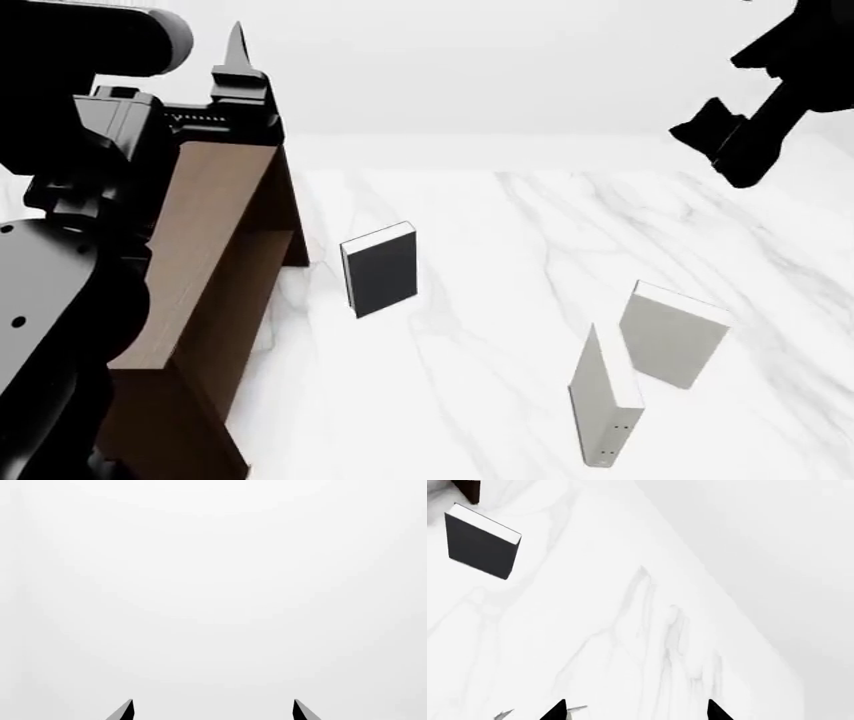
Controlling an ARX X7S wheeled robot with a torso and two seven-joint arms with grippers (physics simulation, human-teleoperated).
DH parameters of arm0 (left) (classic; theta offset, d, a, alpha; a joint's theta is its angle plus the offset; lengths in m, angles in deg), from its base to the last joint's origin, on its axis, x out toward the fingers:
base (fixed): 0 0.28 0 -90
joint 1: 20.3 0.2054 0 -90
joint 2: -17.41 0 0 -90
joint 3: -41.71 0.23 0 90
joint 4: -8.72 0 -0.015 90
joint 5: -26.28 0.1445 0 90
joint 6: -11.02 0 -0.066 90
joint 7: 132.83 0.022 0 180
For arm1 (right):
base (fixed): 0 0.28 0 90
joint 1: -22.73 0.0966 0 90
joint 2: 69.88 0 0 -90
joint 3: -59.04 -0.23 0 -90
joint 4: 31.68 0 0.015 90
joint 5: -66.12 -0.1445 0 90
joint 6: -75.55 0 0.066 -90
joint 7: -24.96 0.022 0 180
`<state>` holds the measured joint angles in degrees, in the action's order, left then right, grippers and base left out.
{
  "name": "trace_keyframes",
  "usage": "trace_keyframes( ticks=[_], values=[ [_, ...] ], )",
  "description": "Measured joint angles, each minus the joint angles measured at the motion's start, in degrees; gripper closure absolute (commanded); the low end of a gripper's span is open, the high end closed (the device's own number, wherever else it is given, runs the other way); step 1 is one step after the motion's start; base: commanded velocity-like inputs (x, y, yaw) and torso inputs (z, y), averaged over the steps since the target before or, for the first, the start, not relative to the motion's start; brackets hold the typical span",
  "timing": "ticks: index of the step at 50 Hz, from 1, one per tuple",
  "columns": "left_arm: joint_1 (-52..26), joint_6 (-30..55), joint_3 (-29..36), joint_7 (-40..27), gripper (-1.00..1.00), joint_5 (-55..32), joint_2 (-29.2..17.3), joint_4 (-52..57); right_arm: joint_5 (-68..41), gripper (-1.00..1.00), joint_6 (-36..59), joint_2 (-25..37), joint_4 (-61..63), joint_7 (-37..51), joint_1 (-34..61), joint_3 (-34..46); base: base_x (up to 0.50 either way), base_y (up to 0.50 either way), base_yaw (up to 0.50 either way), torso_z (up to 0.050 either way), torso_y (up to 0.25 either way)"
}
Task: Pick up the book on the right and place it under the cabinet shelf.
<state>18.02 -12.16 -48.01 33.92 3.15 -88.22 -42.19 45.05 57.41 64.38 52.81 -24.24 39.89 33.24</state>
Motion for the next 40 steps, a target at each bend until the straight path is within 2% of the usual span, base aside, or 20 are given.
trace_keyframes(
  ticks=[10,18,28,40],
  values=[
    [1.4,-0.4,-0.7,-0.2,-1.0,-0.2,-0.5,0.6,2.3,-1.0,-1.0,1.5,0.1,-8.9,3.3,11.0,0.0,0.0,0.0,0.0,0.0],
    [2.1,-0.6,-1.2,-0.4,-1.0,-0.4,-0.8,1.0,3.2,-1.0,-0.4,2.2,0.5,-12.9,4.0,16.7,0.0,0.0,0.0,0.0,0.0],
    [2.8,-1.0,-1.4,-0.5,-1.0,-0.6,-1.2,1.2,3.4,-1.0,-0.5,2.6,0.5,-14.6,2.9,19.9,0.0,0.0,0.0,0.0,0.0],
    [3.3,-1.5,-1.3,-0.7,-1.0,-0.8,-1.4,1.1,3.0,-1.0,-3.0,3.1,-0.9,-11.9,-1.5,19.4,0.0,0.0,0.0,0.0,0.0]
  ],
)
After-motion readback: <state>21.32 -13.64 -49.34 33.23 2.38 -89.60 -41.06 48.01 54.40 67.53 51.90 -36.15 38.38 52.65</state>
